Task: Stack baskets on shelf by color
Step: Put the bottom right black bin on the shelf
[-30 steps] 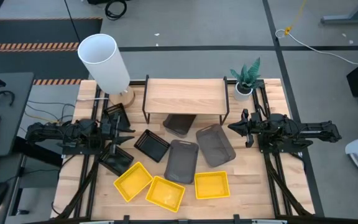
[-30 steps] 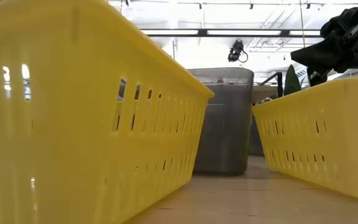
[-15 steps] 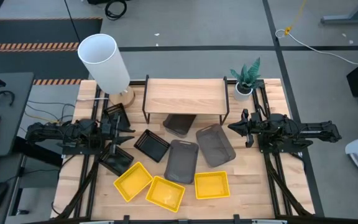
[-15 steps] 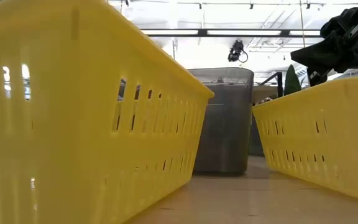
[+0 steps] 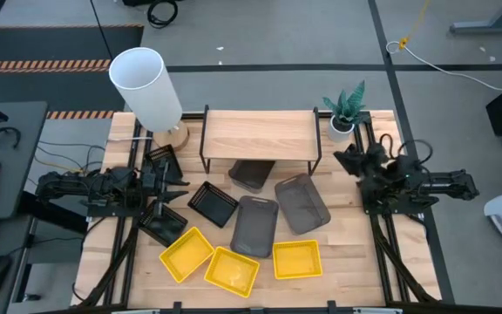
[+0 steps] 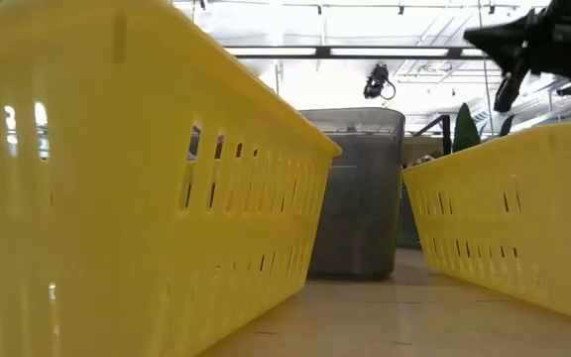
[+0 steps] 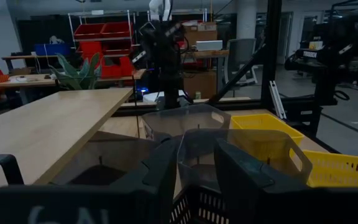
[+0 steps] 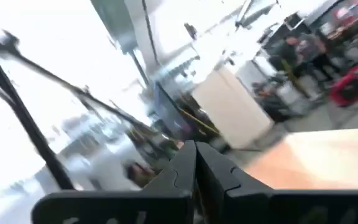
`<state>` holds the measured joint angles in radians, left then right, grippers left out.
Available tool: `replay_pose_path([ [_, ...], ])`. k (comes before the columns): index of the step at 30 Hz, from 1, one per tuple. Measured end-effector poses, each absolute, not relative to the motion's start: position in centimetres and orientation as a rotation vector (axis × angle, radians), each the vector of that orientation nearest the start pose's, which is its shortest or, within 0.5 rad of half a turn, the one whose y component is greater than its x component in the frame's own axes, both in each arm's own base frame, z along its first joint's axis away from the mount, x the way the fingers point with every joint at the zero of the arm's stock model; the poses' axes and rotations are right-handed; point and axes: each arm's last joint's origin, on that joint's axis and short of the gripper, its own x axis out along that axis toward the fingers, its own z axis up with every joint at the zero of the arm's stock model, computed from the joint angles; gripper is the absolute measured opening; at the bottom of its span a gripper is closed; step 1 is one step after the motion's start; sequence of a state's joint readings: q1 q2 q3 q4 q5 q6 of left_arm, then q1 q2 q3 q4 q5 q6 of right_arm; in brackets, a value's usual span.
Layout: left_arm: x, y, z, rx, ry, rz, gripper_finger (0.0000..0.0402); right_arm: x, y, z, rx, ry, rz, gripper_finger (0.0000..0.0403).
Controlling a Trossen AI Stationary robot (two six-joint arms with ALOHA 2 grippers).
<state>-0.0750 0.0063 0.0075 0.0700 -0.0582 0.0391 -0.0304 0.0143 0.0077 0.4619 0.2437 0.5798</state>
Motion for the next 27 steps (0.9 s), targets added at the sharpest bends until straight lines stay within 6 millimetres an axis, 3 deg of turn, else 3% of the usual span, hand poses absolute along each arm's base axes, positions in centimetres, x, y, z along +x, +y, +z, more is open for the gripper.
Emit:
replay_pose_path([
  [7,9.7,-0.6,17.2,0.034,-0.072,-0.016,0.0114,9.2,-0.5,23.1,0.645,-0.448,0.022,0.0016],
  [11,9.7,-0.6,17.2,0.034,-0.072,-0.015,0.0114,10.8,-0.5,23.6,0.64,-0.312,-0.018,0.0016],
  [16,9.7,-0.6,17.2,0.034,-0.071,-0.015,0.0114,13.5,-0.8,23.9,0.774,-0.194,-0.063,0.0016],
  [23,9.7,-0.6,17.2,0.035,-0.071,-0.015,0.0114,16.2,-1.1,24.9,0.917,-0.236,-0.079,0.0016],
  [27,9.7,-0.5,17.2,0.053,-0.072,-0.007,0.0114,16.9,-0.9,25.1,1.047,-0.263,-0.002,0.0016],
])
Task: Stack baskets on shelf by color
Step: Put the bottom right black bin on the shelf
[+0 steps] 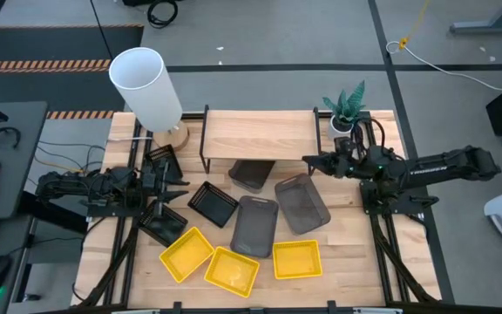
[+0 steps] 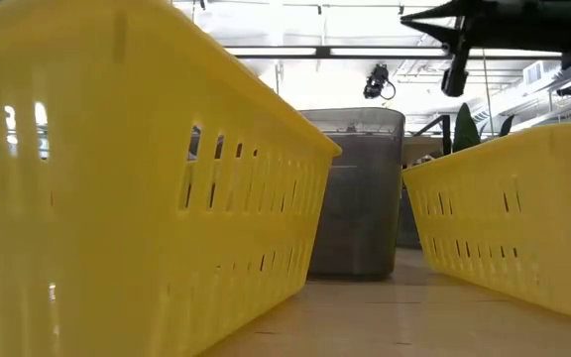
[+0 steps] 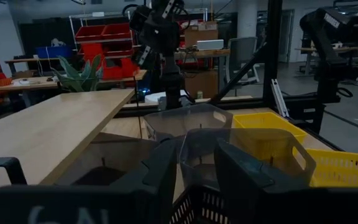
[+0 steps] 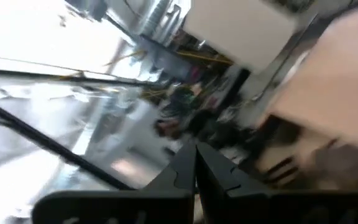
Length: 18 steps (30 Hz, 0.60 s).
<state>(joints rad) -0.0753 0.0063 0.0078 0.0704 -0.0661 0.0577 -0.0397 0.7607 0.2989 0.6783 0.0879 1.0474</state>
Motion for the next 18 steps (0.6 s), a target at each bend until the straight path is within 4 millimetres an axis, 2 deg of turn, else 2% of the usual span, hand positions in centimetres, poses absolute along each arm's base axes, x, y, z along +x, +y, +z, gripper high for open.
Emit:
replay_pose_path([
  [3,9.7,-0.5,17.2,0.046,-0.072,-0.007,0.0114,17.2,-0.6,24.9,1.022,-0.144,0.179,0.0016],
  [5,9.7,-0.5,17.2,0.043,-0.072,-0.007,0.0114,17.5,-0.3,24.1,1.055,0.036,0.282,0.0014],
  [8,9.7,-0.5,17.3,0.031,-0.081,-0.007,0.0114,18.2,0.6,23.7,1.107,0.329,0.318,0.001],
  [12,9.7,-0.5,17.4,0.03,-0.088,0.001,0.0114,19.0,2.2,25.3,0.914,0.612,0.283,0.0009],
  [18,9.7,-0.5,17.5,0.023,-0.1,0.001,0.0114,19.4,3.4,27.4,0.516,0.999,0.064,0.0011],
])
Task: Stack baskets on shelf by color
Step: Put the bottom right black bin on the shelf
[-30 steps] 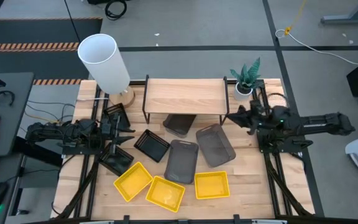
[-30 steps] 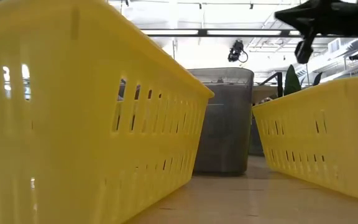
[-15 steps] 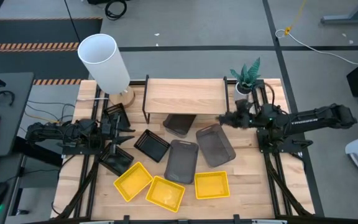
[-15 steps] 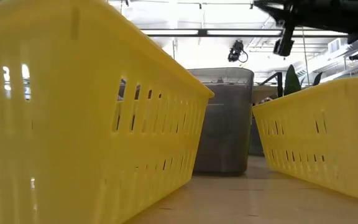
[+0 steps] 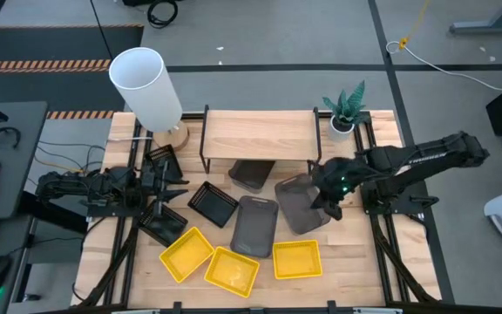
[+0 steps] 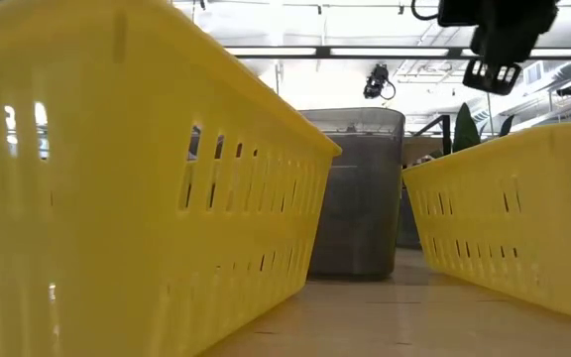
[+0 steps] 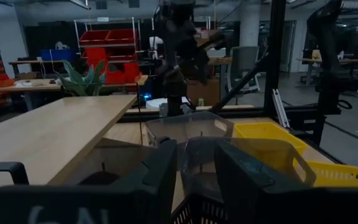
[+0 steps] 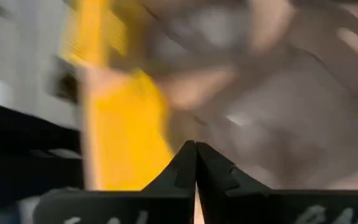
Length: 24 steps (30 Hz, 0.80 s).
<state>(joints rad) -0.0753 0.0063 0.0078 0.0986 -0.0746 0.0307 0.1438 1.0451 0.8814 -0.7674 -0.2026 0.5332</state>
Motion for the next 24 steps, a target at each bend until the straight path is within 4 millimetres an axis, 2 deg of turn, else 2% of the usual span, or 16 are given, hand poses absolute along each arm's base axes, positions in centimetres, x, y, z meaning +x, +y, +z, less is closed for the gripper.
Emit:
replay_pose_path([
  [2,9.7,-0.5,17.5,0.032,-0.101,0.002,0.0114,19.5,3.7,27.5,0.433,1.085,0.041,0.0019],
  [5,9.7,-0.5,17.5,0.037,-0.101,0.002,0.0114,20.0,4.6,27.5,0.376,1.131,0.127,0.0047],
  [10,9.7,-0.5,17.5,0.038,-0.1,0.002,0.0114,20.5,6.1,26.5,0.315,1.225,0.208,0.0122],
  [15,9.7,-0.5,17.5,0.038,-0.1,0.002,0.0114,21.1,8.0,24.9,0.142,1.294,0.286,0.0186],
  [20,9.7,-0.5,17.5,0.039,-0.101,0.002,0.0114,21.7,9.6,23.2,-0.078,1.326,0.289,0.0204],
  [24,9.7,-0.5,17.5,0.038,-0.101,0.002,0.0114,22.2,10.3,21.9,-0.141,1.364,0.295,0.0199],
])
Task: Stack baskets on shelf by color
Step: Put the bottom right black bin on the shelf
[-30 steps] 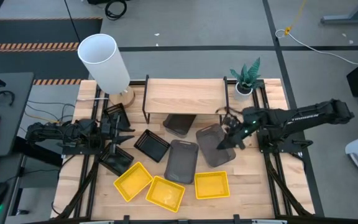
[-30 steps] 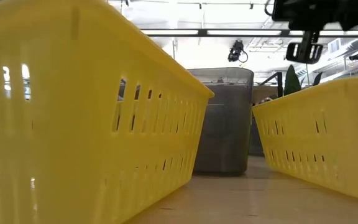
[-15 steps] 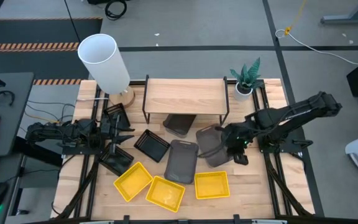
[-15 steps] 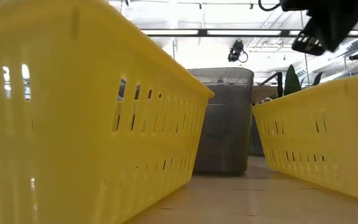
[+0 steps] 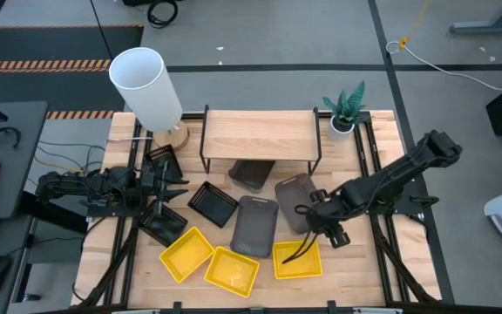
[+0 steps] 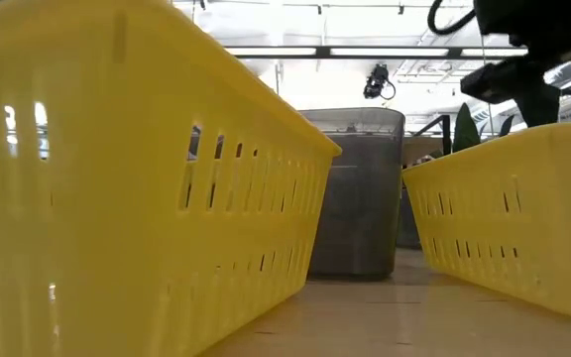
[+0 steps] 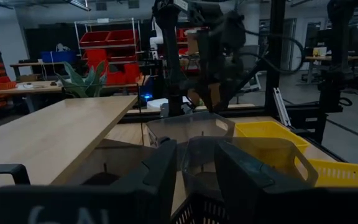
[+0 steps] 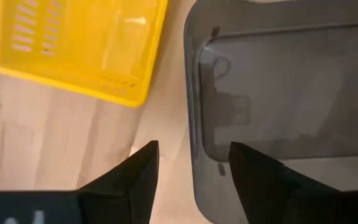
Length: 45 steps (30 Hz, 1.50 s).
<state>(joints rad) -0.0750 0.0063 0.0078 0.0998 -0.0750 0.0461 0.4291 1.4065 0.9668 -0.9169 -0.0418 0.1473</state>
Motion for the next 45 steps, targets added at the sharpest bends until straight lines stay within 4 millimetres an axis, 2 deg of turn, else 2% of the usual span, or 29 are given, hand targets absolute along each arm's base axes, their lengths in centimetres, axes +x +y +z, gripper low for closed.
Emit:
replay_pose_path([
  [16,9.7,-0.5,17.5,0.113,-0.101,0.009,0.0114,24.7,11.3,17.7,-0.25,1.421,0.292,0.0185],
  [29,9.7,-0.5,17.5,0.11,-0.101,0.009,0.0114,25.4,11.7,15.3,-0.295,1.484,0.309,0.0104],
  [37,9.7,-0.5,17.5,0.11,-0.101,0.009,0.0114,25.4,11.7,15.3,-0.305,1.489,0.33,0.0013],
  [41,9.7,-0.5,17.5,0.11,-0.101,0.009,0.0114,25.3,11.7,15.6,-0.286,1.491,0.345,0.0017],
  [45,9.7,-0.5,17.5,0.11,-0.1,0.009,0.0114,24.7,11.6,17.0,-0.262,1.488,0.391,0.0018],
])
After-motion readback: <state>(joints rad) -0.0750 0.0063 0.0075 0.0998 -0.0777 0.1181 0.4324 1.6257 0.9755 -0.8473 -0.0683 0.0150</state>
